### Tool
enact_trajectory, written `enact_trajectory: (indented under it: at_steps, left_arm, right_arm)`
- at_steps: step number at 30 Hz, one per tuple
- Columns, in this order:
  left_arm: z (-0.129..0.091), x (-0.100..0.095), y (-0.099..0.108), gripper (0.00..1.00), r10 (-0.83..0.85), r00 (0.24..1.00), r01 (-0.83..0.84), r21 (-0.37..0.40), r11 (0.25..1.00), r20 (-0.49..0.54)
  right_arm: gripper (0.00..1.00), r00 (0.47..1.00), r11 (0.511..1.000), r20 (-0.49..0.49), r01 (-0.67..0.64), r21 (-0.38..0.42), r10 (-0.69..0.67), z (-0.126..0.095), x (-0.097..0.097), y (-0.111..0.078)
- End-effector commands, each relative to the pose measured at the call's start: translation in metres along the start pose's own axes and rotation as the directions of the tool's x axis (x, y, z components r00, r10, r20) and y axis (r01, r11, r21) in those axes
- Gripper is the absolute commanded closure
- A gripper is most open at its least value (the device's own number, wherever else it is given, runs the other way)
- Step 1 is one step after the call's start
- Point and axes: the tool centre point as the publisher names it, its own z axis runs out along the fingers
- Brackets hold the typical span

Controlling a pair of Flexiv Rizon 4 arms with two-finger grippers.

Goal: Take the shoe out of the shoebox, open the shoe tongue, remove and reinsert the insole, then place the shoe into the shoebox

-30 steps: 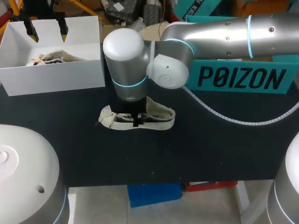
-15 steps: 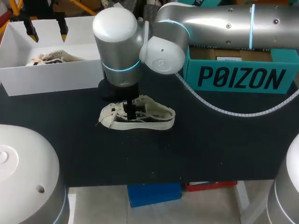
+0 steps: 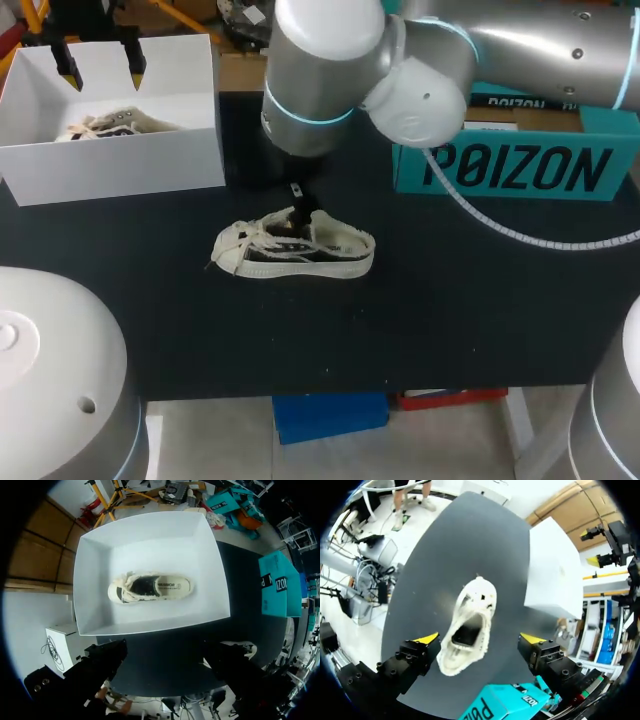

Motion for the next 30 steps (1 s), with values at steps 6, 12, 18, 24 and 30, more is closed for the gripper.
enact_trajectory:
  at_steps: [6,12,18,24,30]
  left_arm:
    - [-0.001,0.0,0.0,0.0,-0.001,1.0,0.001,-0.001,1.0,0.001]
    - [-0.001,0.0,0.0,0.0,-0.001,1.0,0.001,-0.001,1.0,0.001]
    - [-0.001,0.0,0.0,0.0,-0.001,1.0,0.001,-0.001,1.0,0.001]
    - [-0.001,0.0,0.0,0.0,-0.001,1.0,0.001,-0.001,1.0,0.001]
    - [-0.001,0.0,0.0,0.0,-0.001,1.0,0.001,-0.001,1.0,0.001]
  right_arm:
    - [0.0,0.999,0.983,0.049,0.009,-0.184,0.0,-0.002,0.011,-0.017]
    - [0.0,0.999,0.983,0.049,0.009,-0.184,0.0,-0.002,0.011,-0.017]
    - [0.0,0.999,0.983,0.049,0.009,-0.184,0.0,-0.002,0.011,-0.017]
    - [0.0,0.999,0.983,0.049,0.009,-0.184,0.0,-0.002,0.011,-0.017]
    - [0.0,0.984,0.944,0.057,-0.147,-0.295,0.171,-0.01,0.03,-0.024]
